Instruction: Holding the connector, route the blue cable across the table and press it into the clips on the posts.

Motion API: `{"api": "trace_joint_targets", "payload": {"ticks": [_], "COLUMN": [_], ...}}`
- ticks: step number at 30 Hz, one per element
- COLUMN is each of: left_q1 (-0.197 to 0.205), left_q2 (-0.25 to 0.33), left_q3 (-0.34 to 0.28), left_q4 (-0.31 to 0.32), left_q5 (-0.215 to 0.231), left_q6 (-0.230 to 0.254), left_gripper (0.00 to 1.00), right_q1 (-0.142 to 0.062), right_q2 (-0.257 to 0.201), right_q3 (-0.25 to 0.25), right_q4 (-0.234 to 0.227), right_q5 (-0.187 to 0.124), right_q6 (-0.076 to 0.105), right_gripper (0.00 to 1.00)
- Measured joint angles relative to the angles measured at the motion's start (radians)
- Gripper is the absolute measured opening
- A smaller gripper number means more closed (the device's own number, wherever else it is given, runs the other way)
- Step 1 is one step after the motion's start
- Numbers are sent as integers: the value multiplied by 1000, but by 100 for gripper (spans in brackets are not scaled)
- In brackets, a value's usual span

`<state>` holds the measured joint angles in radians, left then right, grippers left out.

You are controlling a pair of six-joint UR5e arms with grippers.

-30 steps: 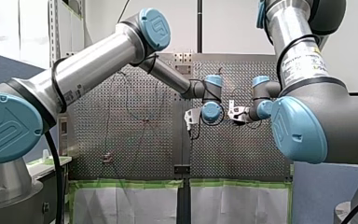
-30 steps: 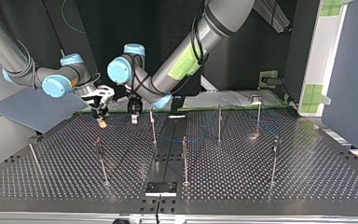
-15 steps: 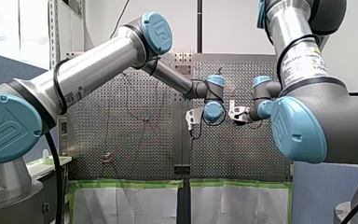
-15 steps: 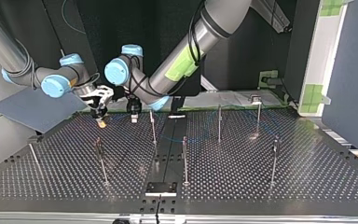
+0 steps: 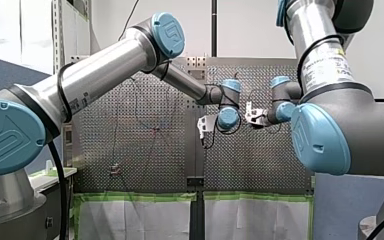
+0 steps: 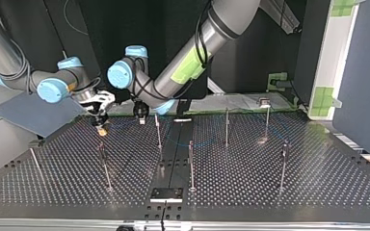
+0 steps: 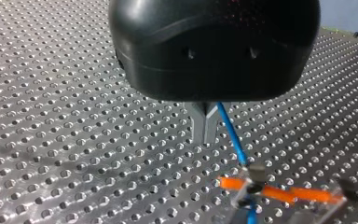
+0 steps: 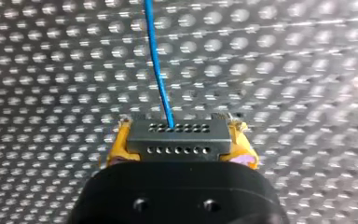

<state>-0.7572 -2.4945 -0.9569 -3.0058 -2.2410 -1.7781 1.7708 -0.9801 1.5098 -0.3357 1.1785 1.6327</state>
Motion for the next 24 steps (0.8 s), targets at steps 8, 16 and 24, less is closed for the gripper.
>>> {"api": "trace_joint_targets", "payload": {"ticks": [8, 16, 24], "left_q1": [-8, -25, -39], "left_q2": [39, 89, 116], "left_q3": [1, 2, 2], "left_q4": [-17, -21, -24], "left_q5": [0, 2, -2], "left_q6": [0, 4, 5], "left_gripper": [1, 1, 1], "right_q1": [10, 12, 7], "right_q2": [-68, -134, -174], "right_q3": [-53, -67, -67], "right_q4": [33, 87, 118], "right_q5": [1, 0, 1], "right_q6": [24, 49, 56], "right_gripper": [0, 0, 0]}}
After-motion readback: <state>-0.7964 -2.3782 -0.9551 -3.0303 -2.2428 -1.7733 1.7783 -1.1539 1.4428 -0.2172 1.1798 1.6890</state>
